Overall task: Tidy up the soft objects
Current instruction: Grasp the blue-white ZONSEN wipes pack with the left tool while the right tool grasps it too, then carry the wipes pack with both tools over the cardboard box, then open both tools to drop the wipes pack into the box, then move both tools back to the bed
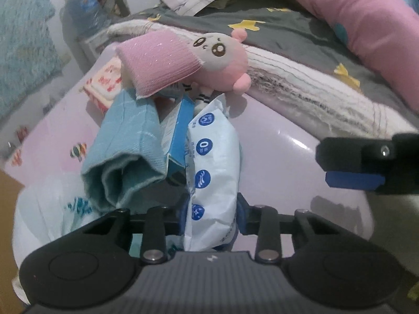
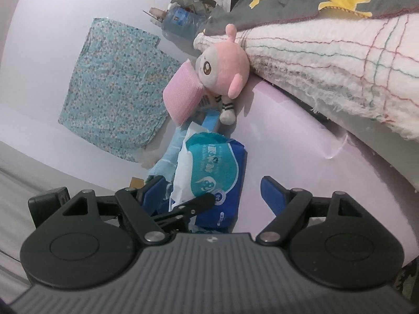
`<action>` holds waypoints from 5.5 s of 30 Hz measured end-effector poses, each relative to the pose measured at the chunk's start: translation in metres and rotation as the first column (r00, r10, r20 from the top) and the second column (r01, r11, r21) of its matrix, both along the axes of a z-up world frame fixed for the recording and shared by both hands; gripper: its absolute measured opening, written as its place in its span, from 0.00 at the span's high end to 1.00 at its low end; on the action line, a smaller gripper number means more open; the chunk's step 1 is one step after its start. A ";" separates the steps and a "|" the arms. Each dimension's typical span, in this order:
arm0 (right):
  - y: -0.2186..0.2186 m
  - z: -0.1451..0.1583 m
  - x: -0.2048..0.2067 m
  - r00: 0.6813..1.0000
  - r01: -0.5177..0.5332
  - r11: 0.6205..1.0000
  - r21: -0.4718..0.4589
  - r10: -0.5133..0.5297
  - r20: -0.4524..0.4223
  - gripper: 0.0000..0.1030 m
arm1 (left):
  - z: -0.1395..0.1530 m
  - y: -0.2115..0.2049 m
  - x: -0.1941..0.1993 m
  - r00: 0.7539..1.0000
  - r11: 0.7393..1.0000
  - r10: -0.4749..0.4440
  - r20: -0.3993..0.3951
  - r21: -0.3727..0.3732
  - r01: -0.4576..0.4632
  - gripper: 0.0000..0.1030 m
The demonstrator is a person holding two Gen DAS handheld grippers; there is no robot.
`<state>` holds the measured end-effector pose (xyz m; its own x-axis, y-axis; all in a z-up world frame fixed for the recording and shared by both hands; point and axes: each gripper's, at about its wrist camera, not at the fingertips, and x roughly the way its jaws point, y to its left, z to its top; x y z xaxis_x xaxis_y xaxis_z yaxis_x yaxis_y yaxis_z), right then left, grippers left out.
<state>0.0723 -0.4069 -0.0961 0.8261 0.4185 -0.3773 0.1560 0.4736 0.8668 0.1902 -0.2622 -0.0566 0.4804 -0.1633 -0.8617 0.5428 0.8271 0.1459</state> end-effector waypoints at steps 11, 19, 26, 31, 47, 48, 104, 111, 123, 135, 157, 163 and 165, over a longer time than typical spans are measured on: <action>-0.009 0.004 -0.037 0.999 0.037 0.999 -0.023 -0.037 -0.003 0.22 | -0.001 0.040 -0.031 0.923 0.921 0.003 -0.385 -0.358 -0.152 0.67; -0.001 0.000 -0.057 0.999 0.005 0.999 -0.041 -0.007 -0.038 0.22 | -0.023 0.084 -0.057 0.893 0.863 0.076 -0.444 -0.420 -0.282 0.61; 0.019 -0.009 -0.059 0.996 -0.059 0.998 -0.032 0.057 -0.074 0.22 | -0.013 0.095 -0.071 0.942 0.897 0.114 -0.317 -0.375 -0.235 0.44; 0.034 -0.008 -0.052 0.991 -0.102 0.993 -0.052 0.097 -0.097 0.24 | -0.010 0.089 -0.077 0.961 0.923 0.076 -0.268 -0.347 -0.170 0.30; 0.065 -0.020 -0.020 0.963 -0.195 0.975 -0.103 0.171 -0.207 0.52 | -0.025 0.064 -0.081 0.981 0.963 -0.009 -0.196 -0.265 -0.044 0.30; 0.066 -0.020 -0.020 0.963 -0.199 0.974 -0.107 0.173 -0.208 0.52 | -0.025 0.063 -0.081 0.981 0.965 -0.009 -0.192 -0.259 -0.041 0.30; 0.386 0.155 0.233 0.736 -0.673 0.670 -0.313 0.649 -0.194 0.51 | 0.097 0.374 0.065 0.846 0.777 0.530 -0.060 -0.364 -0.513 0.39; 0.390 0.151 0.251 0.756 -0.649 0.653 -0.391 0.613 -0.230 0.46 | 0.070 0.391 0.095 0.838 0.731 0.522 -0.161 -0.422 -0.536 0.35; 0.369 0.155 0.266 0.788 -0.604 0.720 -0.342 0.604 -0.119 0.41 | 0.034 0.393 0.116 0.801 0.718 0.553 -0.230 -0.358 -0.598 0.36; 0.318 0.217 0.221 0.779 -0.571 0.760 -0.312 0.621 0.089 0.34 | 0.090 0.390 0.079 0.803 0.708 0.584 -0.118 -0.410 -0.575 0.18; 0.066 0.142 0.019 0.968 -0.231 0.931 -0.283 0.250 0.032 0.24 | 0.159 0.257 -0.080 0.942 0.856 0.311 0.125 -0.468 -0.220 0.00; 0.050 0.088 0.004 0.984 -0.177 0.960 -0.219 0.180 -0.005 0.24 | 0.138 0.192 -0.063 0.977 0.899 0.195 0.086 -0.414 -0.143 0.00; 0.048 0.076 0.002 0.986 -0.163 0.962 -0.220 0.165 -0.008 0.24 | 0.130 0.174 -0.046 0.983 0.903 0.179 0.034 -0.403 -0.150 0.00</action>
